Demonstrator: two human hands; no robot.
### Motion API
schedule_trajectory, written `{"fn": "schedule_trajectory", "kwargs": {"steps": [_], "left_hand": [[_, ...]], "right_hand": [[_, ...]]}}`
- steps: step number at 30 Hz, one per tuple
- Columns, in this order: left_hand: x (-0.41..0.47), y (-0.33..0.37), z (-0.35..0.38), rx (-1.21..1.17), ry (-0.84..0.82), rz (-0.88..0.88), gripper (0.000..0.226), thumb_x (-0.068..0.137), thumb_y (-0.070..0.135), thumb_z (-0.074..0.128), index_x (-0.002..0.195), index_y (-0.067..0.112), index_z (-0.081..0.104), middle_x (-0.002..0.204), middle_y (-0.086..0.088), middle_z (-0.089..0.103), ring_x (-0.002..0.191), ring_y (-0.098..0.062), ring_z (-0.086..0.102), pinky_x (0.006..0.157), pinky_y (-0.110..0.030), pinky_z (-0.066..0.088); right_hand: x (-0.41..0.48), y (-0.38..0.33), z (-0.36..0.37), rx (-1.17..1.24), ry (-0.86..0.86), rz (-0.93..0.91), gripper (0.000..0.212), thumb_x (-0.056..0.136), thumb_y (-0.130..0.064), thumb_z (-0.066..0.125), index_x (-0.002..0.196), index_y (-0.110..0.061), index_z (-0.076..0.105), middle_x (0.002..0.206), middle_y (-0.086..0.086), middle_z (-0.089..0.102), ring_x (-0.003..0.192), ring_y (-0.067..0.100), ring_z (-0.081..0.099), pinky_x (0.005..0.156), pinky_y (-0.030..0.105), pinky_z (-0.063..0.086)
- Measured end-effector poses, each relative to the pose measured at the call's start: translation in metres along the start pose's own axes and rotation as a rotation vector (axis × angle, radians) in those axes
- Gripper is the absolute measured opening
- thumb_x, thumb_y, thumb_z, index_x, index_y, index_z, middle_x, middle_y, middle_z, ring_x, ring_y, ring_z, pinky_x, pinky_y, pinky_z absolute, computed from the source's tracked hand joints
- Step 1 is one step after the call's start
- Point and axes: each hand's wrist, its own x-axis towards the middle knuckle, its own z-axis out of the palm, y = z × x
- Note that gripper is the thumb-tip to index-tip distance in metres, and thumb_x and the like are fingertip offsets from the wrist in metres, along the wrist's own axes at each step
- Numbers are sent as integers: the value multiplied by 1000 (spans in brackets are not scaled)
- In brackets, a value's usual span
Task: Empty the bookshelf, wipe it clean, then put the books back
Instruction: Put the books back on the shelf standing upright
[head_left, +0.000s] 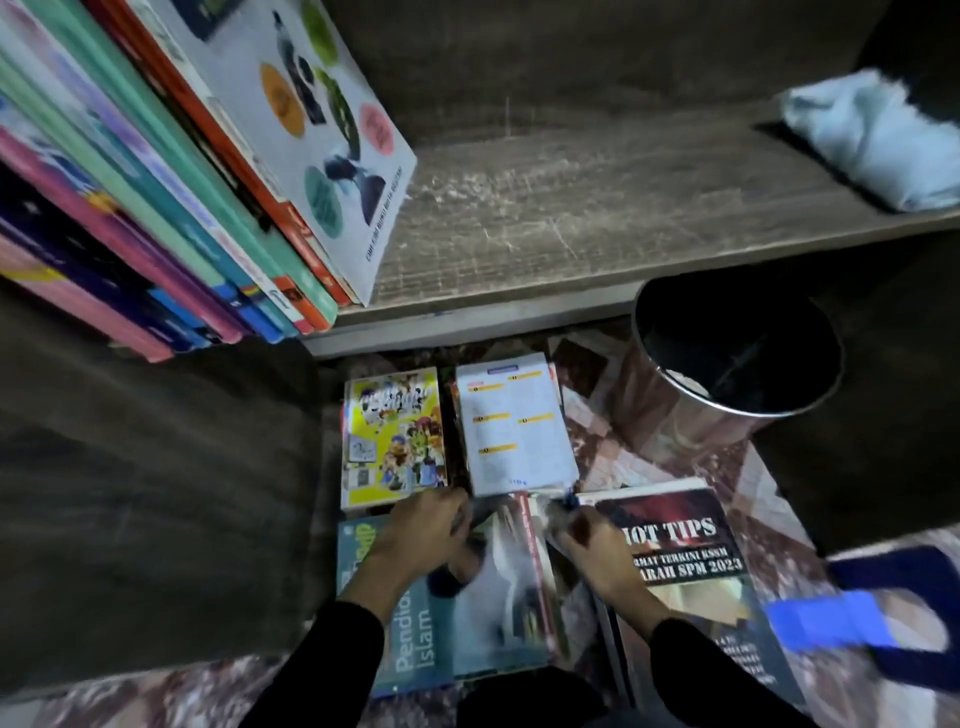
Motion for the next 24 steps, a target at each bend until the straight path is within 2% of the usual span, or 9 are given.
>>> {"fn": "schedule_trajectory", "kwargs": {"steps": [3,5,7,10,12,15,17,22,24], "left_hand": [[10,-7,26,-26,-180,-160,41,95,33,48,130,13,49,126,-9,57,109,-27,57,82,-33,47],[14,-12,45,-89,-271,-213,63,95,35,50,147,10,26,146,-12,38,128,-27,43,95,-32,40],[18,-17,60,-55,-307,-210,85,90,48,53,151,8,9,156,-11,19,140,-25,26,110,-31,26],[24,-28,75,15,-290,-182,100,84,62,54,151,7,6,157,-11,15,142,-24,21,114,-32,18],[28,-34,77,8,-291,-178,99,82,65,54,151,10,9,156,-9,21,140,-24,26,113,-33,20],[34,-40,79,29,-314,-198,103,75,72,56,149,12,19,152,-8,29,136,-24,32,108,-34,28],[37,-38,80,99,-318,-202,105,69,77,56,146,12,27,148,-8,36,133,-25,36,105,-36,30],[41,-39,84,114,-293,-196,105,56,80,65,137,17,44,133,-6,53,121,-25,49,94,-32,39],[41,-43,83,82,-317,-212,104,52,80,67,134,18,49,127,-6,58,116,-25,53,90,-31,42]], "right_hand": [[8,14,17,-6,-164,139,35,87,-38,65,100,-6,61,90,10,66,85,21,62,69,27,39],[15,19,28,12,-212,172,27,87,-37,66,79,-13,56,70,2,57,67,16,54,63,26,36],[20,22,37,66,-201,221,33,84,-36,70,68,-17,49,57,-6,52,56,11,51,60,28,39],[27,20,51,135,-232,270,24,85,-33,70,73,-18,57,51,-10,57,51,5,54,51,20,40],[33,21,60,141,-246,269,27,79,-39,75,84,-16,63,67,-6,64,63,10,60,57,22,44],[51,52,83,99,-236,287,77,48,-72,71,99,-16,63,94,6,67,83,22,65,71,30,51],[55,60,90,71,-223,295,91,38,-77,67,104,-16,61,101,9,66,88,25,65,77,37,54],[36,16,73,-45,-201,306,87,69,-48,80,132,-4,40,128,15,44,118,31,50,95,32,41],[36,15,74,-61,-209,301,90,69,-47,80,136,-3,37,133,14,41,123,31,47,100,33,39]]}}
